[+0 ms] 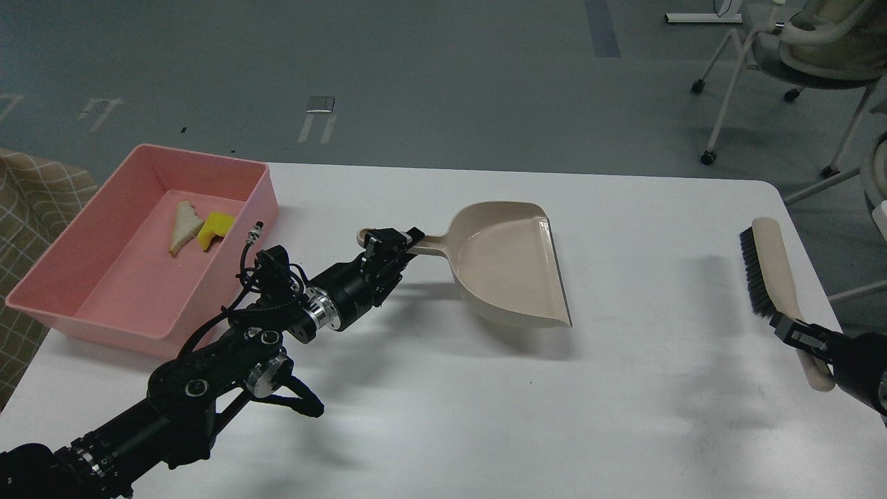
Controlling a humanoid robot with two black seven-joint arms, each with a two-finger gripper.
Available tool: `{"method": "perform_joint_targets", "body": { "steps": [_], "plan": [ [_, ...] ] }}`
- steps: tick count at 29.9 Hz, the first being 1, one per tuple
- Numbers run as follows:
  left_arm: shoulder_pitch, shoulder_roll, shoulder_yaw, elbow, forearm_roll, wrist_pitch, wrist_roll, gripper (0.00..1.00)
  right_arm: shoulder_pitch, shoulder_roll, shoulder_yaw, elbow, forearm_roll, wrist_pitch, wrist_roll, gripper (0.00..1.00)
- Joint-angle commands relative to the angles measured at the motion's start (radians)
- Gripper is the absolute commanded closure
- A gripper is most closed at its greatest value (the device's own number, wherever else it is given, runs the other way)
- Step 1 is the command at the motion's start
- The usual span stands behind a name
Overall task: Sweep and dump garbage into bin
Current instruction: 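Bring the empty dustpan back and lower it onto the table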
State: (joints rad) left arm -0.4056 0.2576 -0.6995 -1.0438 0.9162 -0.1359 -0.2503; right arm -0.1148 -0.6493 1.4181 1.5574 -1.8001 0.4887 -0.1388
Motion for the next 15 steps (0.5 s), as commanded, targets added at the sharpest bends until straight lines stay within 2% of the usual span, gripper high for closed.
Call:
{"method": "perform_joint_targets", "body": {
  "steps": [1, 2, 3, 5, 7, 9, 13, 15],
  "plan": [
    [0.008, 0.0, 0.0, -0.001, 0.001, 0.01, 0.002, 1.0, 0.0, 0.06, -0.018, 0.01, 0.001, 0.0, 0.001, 1.0],
    [0.01, 0.0, 0.0, -0.002, 0.001, 0.012, 0.002, 0.97, 0.001, 0.066, -0.024, 0.009, -0.001, 0.0, 0.001, 1.0],
    [0.011, 0.003, 0.002, -0.008, 0.003, 0.012, 0.002, 0.86, 0.001, 0.072, -0.036, 0.006, -0.002, 0.0, 0.001, 1.0],
    [0.011, 0.009, 0.003, -0.013, 0.003, 0.012, 0.002, 0.74, 0.001, 0.073, -0.045, 0.006, -0.002, 0.0, 0.001, 1.0],
    [0.013, 0.011, 0.006, -0.016, 0.003, 0.012, 0.002, 0.58, 0.001, 0.074, -0.047, 0.001, -0.002, 0.0, 0.001, 1.0],
    [0.011, 0.006, 0.005, -0.016, 0.001, 0.013, 0.005, 0.5, 0.001, 0.074, -0.047, 0.0, -0.002, 0.0, 0.001, 0.96],
    [0.011, 0.0, 0.006, -0.018, 0.003, 0.013, 0.009, 0.47, 0.0, 0.076, -0.048, 0.0, -0.001, 0.0, 0.001, 0.85],
    [0.011, 0.003, 0.006, -0.019, 0.003, 0.019, 0.013, 0.41, 0.0, 0.077, -0.047, 0.0, -0.001, 0.0, 0.001, 0.75]
  ]
}}
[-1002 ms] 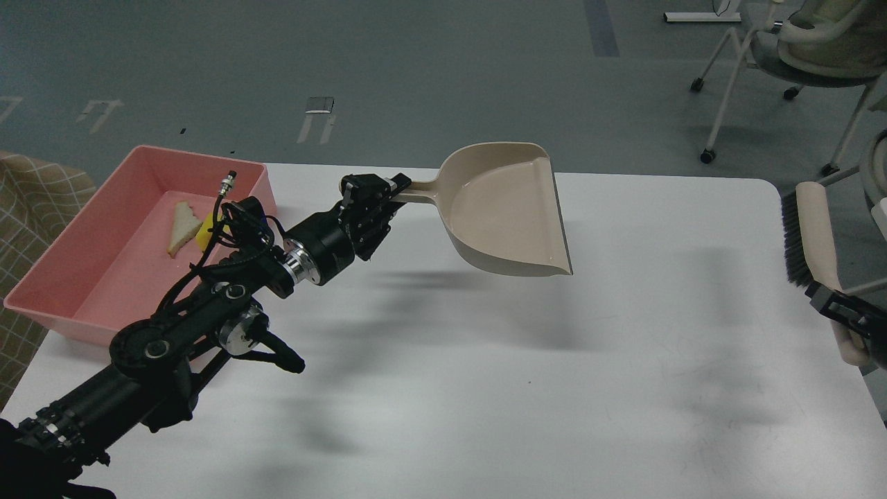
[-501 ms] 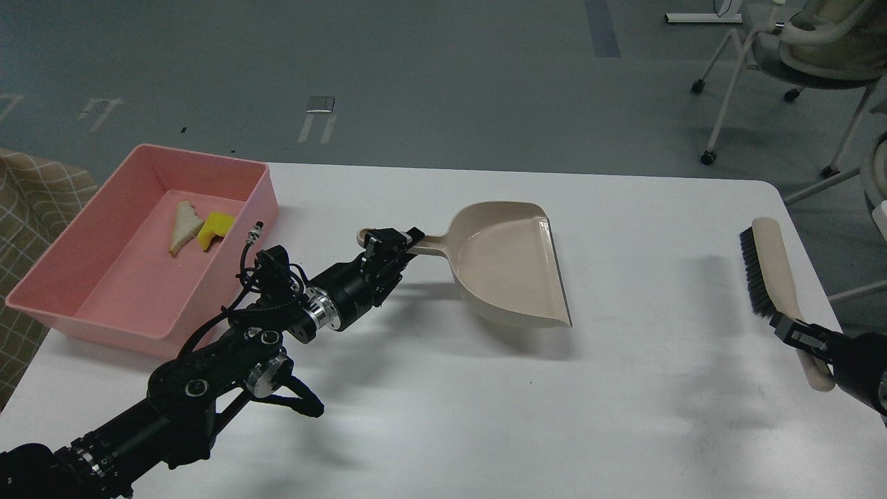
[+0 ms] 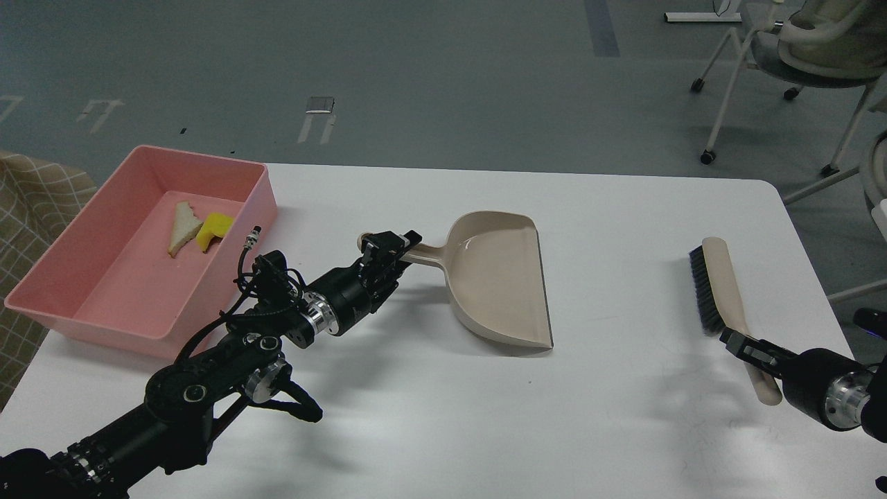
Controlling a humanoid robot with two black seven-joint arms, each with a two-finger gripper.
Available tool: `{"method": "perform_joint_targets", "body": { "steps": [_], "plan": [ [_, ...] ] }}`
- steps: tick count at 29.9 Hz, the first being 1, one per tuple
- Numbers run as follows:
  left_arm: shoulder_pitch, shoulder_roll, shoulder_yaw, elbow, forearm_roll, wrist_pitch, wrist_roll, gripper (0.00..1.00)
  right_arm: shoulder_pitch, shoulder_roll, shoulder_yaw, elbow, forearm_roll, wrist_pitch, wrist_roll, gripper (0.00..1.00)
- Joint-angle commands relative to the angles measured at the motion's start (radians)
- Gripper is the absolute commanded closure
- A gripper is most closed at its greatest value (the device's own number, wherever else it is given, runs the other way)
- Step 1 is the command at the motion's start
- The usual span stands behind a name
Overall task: Sweep and dump garbage into bin
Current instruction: 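Bring the empty dustpan back and lower it onto the table, then release the dustpan and withdraw the left gripper toward the bin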
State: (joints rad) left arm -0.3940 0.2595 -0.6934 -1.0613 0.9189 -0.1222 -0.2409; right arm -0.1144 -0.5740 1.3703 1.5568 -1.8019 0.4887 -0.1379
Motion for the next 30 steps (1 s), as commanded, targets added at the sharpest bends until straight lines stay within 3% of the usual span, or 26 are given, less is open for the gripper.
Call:
{"method": "perform_joint_targets", "body": {
  "steps": [1, 4, 12, 13, 17, 23, 30],
  "plan": [
    [0.0, 0.003, 0.0, -0.002, 0.0, 0.01, 0.005, 0.4, -0.001, 0.002, 0.001, 0.0, 0.002, 0.0, 0.0, 0.73],
    [-0.002, 0.018, -0.001, -0.003, -0.002, 0.027, 0.005, 0.29, 0.001, 0.002, 0.003, 0.002, 0.001, 0.0, 0.0, 0.67],
    [-0.008, 0.102, -0.005, -0.032, -0.015, 0.026, 0.009, 0.17, 0.001, 0.002, 0.013, 0.008, 0.002, 0.0, 0.0, 0.5],
    [-0.008, 0.116, -0.006, -0.035, -0.017, 0.026, 0.009, 0.16, 0.001, 0.002, 0.018, 0.009, 0.004, 0.0, 0.0, 0.43],
    [-0.011, 0.165, -0.018, -0.043, -0.018, 0.026, 0.008, 0.13, -0.001, 0.003, 0.065, 0.011, 0.013, 0.0, -0.002, 0.0],
    [-0.02, 0.268, -0.024, -0.118, -0.047, 0.018, 0.005, 0.12, -0.005, -0.004, 0.121, 0.037, 0.016, 0.0, -0.002, 0.0],
    [-0.055, 0.308, -0.024, -0.135, -0.103, 0.016, 0.006, 0.12, -0.018, -0.001, 0.131, 0.042, 0.016, 0.0, -0.002, 0.0]
  ]
}}
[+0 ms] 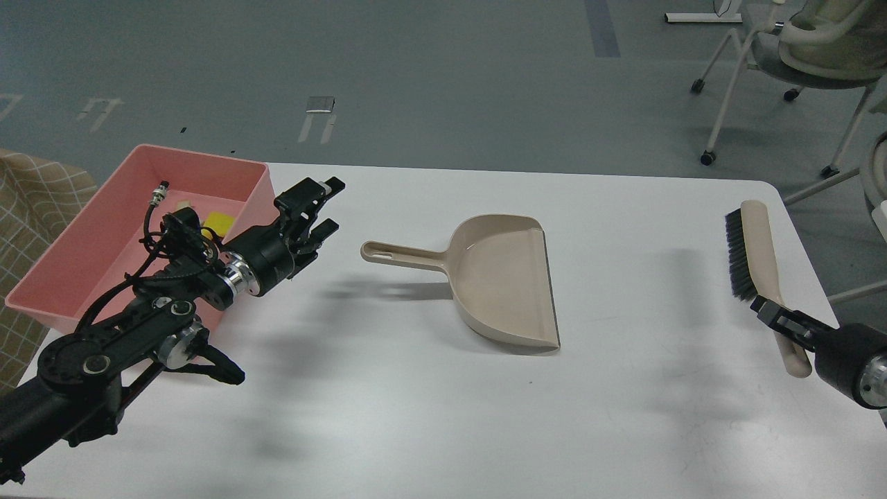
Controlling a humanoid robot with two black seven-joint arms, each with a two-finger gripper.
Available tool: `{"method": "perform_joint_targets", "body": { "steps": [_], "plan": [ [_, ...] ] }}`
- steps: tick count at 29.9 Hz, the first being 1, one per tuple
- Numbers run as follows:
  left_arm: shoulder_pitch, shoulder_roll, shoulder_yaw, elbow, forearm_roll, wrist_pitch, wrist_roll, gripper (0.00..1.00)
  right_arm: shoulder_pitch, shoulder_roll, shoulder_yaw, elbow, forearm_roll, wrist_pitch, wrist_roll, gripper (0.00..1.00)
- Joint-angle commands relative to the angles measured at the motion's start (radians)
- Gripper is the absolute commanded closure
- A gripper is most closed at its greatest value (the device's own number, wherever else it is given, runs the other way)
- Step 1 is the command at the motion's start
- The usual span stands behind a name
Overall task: Sweep and dump garbage into bin
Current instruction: 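Release the dustpan and withdraw the left gripper toward the bin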
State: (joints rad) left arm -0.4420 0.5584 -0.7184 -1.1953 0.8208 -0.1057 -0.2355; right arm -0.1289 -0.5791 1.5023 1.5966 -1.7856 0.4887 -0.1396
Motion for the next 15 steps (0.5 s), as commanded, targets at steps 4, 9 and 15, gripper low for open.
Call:
{"method": "perform_joint_targets", "body": {
  "steps": [4, 9, 15],
  "plan": [
    [-0.006, 0.02, 0.001, -0.001, -0.006, 0.0, 0.001, 0.12, -0.009, 0.005, -0.004, 0.002, 0.021, 0.0, 0.0, 0.0],
    [-0.006, 0.026, -0.003, -0.003, -0.006, 0.0, -0.001, 0.12, -0.024, 0.007, -0.008, 0.0, 0.04, 0.0, 0.0, 0.0],
    [-0.006, 0.026, -0.013, -0.003, -0.012, -0.002, -0.001, 0.12, -0.038, 0.039, -0.005, 0.002, 0.061, 0.0, 0.005, 0.38]
  ]
}}
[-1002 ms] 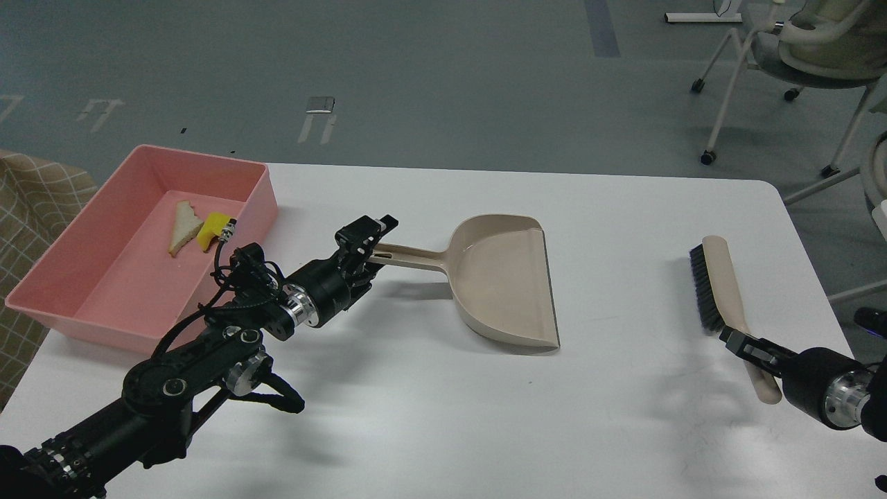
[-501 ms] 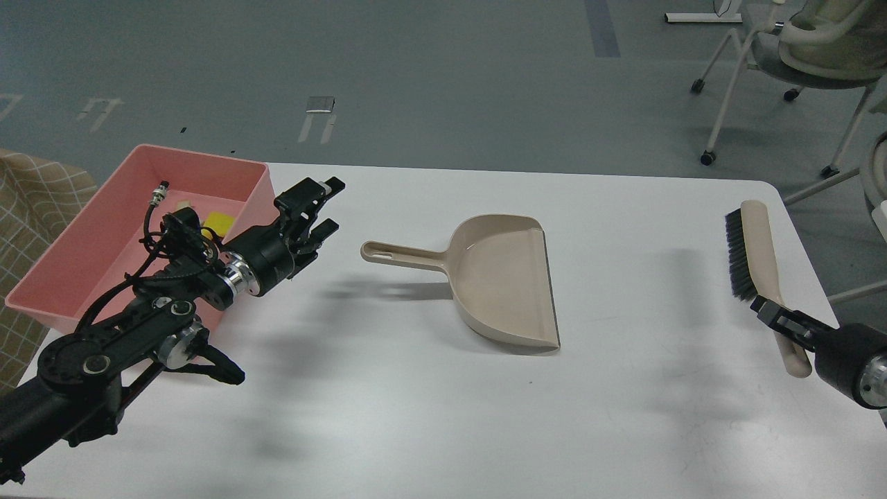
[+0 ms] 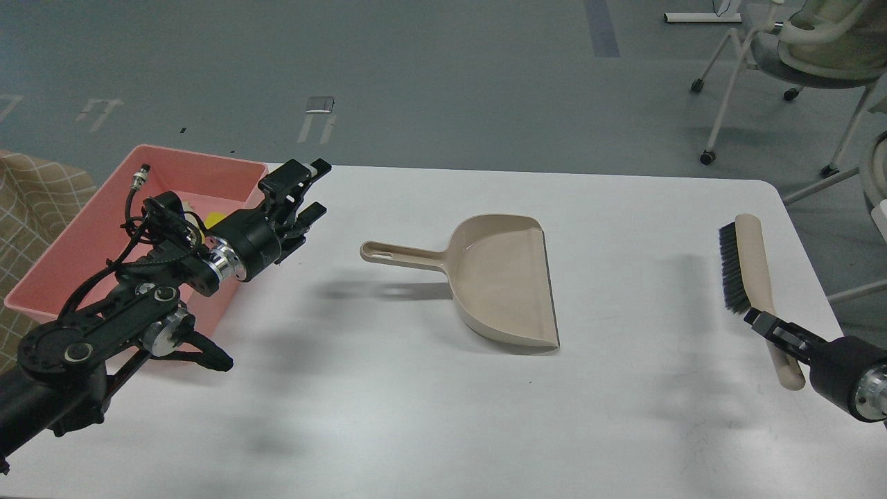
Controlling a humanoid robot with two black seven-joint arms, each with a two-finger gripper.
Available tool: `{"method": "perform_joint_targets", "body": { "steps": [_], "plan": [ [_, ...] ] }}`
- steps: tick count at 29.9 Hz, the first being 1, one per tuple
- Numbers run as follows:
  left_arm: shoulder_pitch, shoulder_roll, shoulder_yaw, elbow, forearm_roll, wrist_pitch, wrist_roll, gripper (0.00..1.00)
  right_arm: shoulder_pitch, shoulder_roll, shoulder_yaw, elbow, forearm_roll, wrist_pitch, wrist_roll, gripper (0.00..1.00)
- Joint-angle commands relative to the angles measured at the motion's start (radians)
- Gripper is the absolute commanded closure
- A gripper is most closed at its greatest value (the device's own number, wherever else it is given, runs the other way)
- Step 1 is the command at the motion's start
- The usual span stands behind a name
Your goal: Sweep and dump garbage into bin
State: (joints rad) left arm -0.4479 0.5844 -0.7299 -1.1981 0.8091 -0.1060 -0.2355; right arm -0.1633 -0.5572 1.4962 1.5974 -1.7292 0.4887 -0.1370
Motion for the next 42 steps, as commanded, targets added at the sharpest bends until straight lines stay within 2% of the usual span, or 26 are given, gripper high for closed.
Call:
{"method": "perform_joint_targets", "body": {
  "steps": [1, 2, 3, 4, 5, 7, 8, 9, 12, 20, 23, 27, 32, 37, 42],
  "plan": [
    [0.0, -0.001, -0.002, 0.0, -0.001, -0.001, -0.001, 0.12, -0.007, 0.014, -0.004, 0.003, 0.005, 0.0, 0.002, 0.64],
    [0.0, 0.0, -0.002, 0.0, -0.001, -0.001, -0.001, 0.12, -0.009, 0.011, -0.005, 0.004, 0.005, 0.0, 0.0, 0.78],
    [0.0, 0.0, -0.002, -0.001, -0.001, -0.001, -0.001, 0.12, -0.013, 0.008, -0.005, 0.003, 0.005, 0.0, 0.002, 0.85],
    [0.002, 0.0, -0.002, -0.003, -0.001, -0.001, -0.001, 0.12, -0.013, 0.008, -0.005, 0.001, 0.004, 0.0, 0.0, 0.85],
    [0.002, 0.0, -0.002, -0.003, -0.001, -0.001, -0.002, 0.12, -0.012, 0.008, -0.005, 0.0, 0.003, 0.0, 0.0, 0.8],
    [0.002, -0.001, -0.002, -0.003, -0.001, -0.001, -0.001, 0.12, -0.006, 0.017, -0.001, 0.001, 0.003, 0.0, -0.001, 0.39],
    [0.002, -0.002, -0.002, -0.003, -0.001, -0.001, -0.001, 0.12, -0.007, 0.019, -0.001, 0.001, 0.003, 0.0, -0.001, 0.31],
    [0.002, -0.003, -0.002, -0.003, -0.001, -0.001, -0.001, 0.12, -0.005, 0.017, -0.001, 0.003, 0.003, 0.0, -0.001, 0.17],
    [0.0, -0.005, -0.002, -0.005, -0.001, -0.001, 0.001, 0.12, -0.004, 0.017, -0.001, 0.003, 0.003, 0.0, -0.001, 0.06],
    [0.0, 0.002, -0.005, -0.003, -0.001, -0.001, -0.001, 0.12, -0.012, 0.019, 0.003, 0.009, 0.005, 0.0, -0.001, 0.04],
    [0.0, 0.008, -0.022, -0.005, -0.007, -0.001, 0.001, 0.12, -0.001, 0.019, 0.012, 0.042, 0.007, 0.0, -0.009, 0.0],
    [-0.005, 0.008, -0.063, -0.005, -0.045, -0.001, 0.001, 0.11, 0.048, 0.045, 0.079, 0.042, 0.01, -0.001, -0.004, 0.0],
    [-0.009, 0.011, -0.144, -0.017, -0.114, -0.004, -0.007, 0.05, 0.197, 0.259, 0.179, 0.041, 0.129, -0.001, -0.001, 0.0],
    [0.0, -0.005, -0.268, -0.017, -0.209, -0.004, -0.013, 0.03, 0.304, 0.397, 0.202, 0.027, 0.356, -0.002, -0.001, 0.0],
    [0.006, -0.02, -0.336, -0.012, -0.353, -0.006, -0.013, 0.02, 0.311, 0.483, 0.203, 0.021, 0.454, -0.004, -0.001, 0.0]
  ]
}}
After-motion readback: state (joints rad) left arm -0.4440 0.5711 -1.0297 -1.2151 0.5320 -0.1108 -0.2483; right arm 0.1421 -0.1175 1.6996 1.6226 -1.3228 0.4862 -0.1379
